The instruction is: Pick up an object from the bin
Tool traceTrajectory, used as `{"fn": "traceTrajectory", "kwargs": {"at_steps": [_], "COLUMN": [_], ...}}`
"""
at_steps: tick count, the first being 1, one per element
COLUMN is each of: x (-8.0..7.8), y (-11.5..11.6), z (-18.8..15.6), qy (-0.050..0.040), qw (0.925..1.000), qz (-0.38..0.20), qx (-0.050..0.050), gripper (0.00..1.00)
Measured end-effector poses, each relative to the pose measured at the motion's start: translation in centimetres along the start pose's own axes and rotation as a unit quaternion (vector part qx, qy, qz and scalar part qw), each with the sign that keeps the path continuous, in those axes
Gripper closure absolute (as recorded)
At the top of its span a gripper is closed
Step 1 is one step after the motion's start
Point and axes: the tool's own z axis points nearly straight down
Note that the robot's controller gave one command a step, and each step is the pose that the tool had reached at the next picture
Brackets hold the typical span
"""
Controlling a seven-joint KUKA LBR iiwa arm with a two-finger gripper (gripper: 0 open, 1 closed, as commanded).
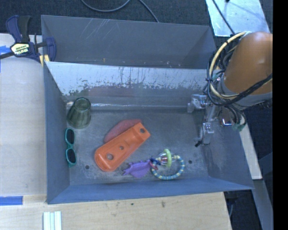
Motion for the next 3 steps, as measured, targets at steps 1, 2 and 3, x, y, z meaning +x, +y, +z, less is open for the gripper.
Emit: {"fn": "traceTrajectory", "kwargs": {"at_steps": [1,2,3], "x": [-0.1,1.5,2.7], "y": [0.0,2.3,3.2], "z": [-0.5,6.0,7.6], "qy": [-0.0041,-0.0044,-0.0021], "qw": [1.0,0.9989,0.998], "qz": [-0.001,-0.047,-0.063], "qx": [0.0,0.001,0.0], "gripper": [0.0,0.0,0.0]}}
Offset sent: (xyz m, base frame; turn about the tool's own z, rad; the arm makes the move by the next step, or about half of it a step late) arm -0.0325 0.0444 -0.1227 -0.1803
